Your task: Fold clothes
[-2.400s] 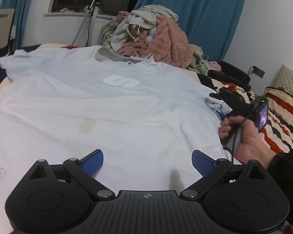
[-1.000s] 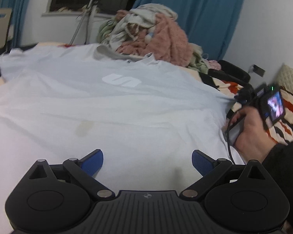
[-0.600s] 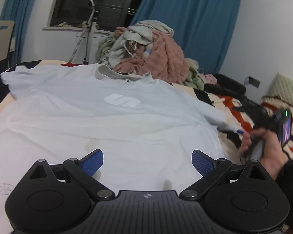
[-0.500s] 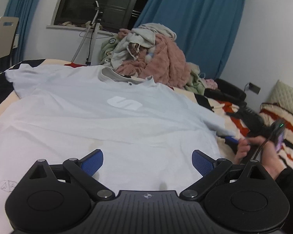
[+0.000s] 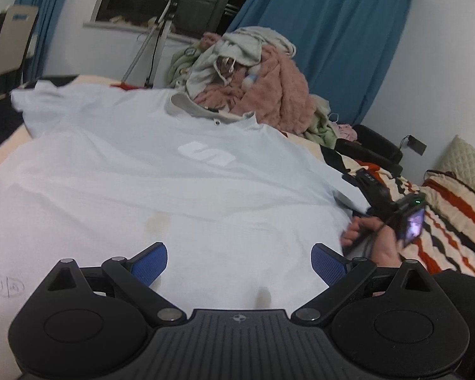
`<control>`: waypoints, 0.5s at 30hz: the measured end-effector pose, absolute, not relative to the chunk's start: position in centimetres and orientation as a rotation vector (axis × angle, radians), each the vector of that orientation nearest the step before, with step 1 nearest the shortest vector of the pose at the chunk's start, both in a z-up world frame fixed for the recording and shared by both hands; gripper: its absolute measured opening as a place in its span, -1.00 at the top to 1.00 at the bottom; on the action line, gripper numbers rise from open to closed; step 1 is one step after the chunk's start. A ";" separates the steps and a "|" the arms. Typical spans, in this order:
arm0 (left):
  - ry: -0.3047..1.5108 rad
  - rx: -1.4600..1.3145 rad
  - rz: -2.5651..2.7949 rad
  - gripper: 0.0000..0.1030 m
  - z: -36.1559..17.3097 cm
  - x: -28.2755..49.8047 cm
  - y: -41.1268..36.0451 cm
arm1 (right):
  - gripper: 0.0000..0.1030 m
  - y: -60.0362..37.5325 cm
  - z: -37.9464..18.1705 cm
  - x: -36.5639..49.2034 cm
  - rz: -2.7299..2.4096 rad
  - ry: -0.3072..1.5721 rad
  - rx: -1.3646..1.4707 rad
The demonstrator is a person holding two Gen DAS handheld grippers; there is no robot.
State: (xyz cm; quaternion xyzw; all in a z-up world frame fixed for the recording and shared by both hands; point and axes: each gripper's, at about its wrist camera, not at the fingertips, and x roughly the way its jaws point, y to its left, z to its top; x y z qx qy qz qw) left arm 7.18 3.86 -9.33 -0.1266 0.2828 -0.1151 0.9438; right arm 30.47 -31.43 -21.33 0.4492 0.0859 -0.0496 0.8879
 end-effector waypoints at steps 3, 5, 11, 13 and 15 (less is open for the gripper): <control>0.593 -0.273 -0.218 -0.91 -9.4 7.3 4.1 | -0.42 -32.5 -21.9 32.5 -0.095 0.154 0.934; 0.605 -0.287 -0.198 -0.91 -9.6 7.7 4.4 | -0.42 -33.1 -22.1 33.4 -0.094 0.115 0.940; 0.633 -0.298 -0.132 -0.91 -10.2 9.4 4.7 | -0.44 -33.4 -21.9 36.4 -0.048 0.111 0.869; 0.633 -0.277 -0.125 -0.91 -10.3 9.7 4.7 | -0.44 -33.7 -22.1 37.5 -0.013 0.143 0.859; 0.632 -0.257 -0.118 -0.91 -10.4 9.9 4.7 | -0.44 -33.6 -21.6 38.2 -0.010 0.189 0.822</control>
